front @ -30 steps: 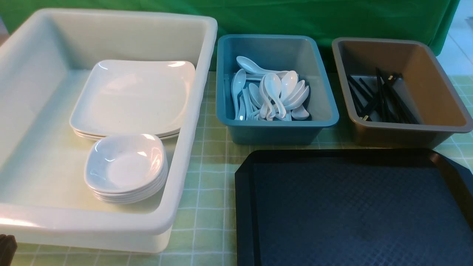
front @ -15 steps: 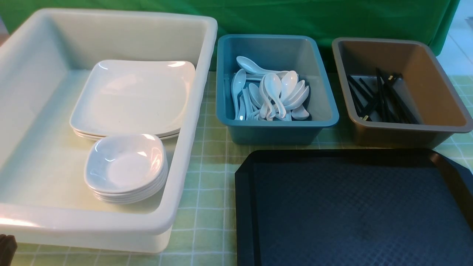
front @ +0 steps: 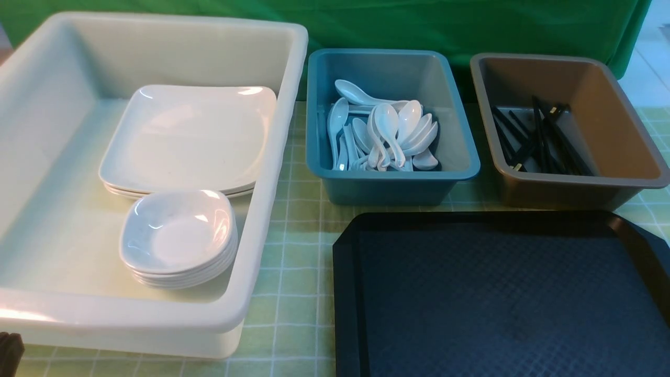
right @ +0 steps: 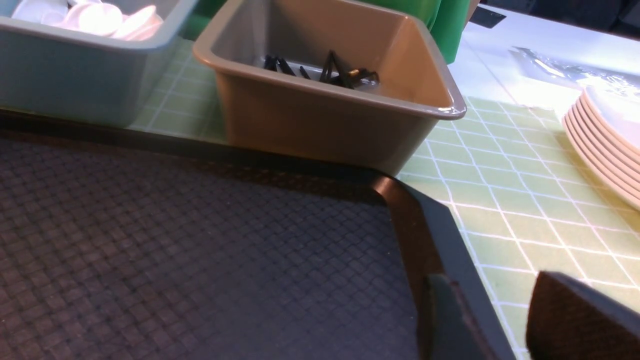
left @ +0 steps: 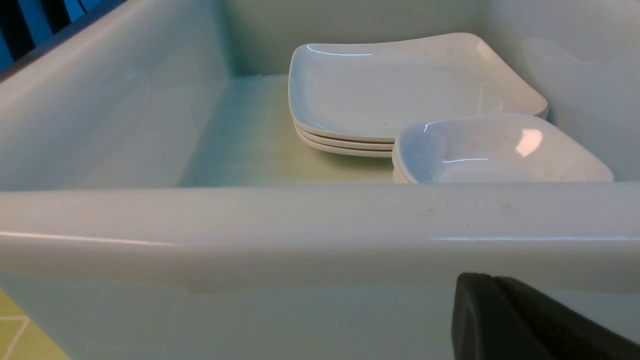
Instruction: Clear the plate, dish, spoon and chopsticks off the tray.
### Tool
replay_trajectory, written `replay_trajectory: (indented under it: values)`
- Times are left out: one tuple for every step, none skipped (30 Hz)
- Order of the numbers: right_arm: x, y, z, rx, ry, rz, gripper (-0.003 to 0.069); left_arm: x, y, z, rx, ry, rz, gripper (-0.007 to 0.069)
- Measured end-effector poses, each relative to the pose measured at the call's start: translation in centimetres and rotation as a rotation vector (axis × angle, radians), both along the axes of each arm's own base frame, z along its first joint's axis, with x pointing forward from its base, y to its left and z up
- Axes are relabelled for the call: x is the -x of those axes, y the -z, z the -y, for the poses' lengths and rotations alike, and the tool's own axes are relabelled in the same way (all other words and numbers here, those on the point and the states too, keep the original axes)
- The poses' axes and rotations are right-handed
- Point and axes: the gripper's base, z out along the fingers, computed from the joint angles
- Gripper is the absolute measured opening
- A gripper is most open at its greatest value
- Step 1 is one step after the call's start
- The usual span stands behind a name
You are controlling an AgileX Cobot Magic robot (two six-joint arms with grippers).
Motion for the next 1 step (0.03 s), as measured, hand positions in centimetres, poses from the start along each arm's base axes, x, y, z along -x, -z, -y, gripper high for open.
replay_trajectory:
  values:
    - [0.0,0.0,0.0,0.0,0.0,0.0,0.0241,0.0,0.0,0.0,0.0,0.0,0.0,-0.0015]
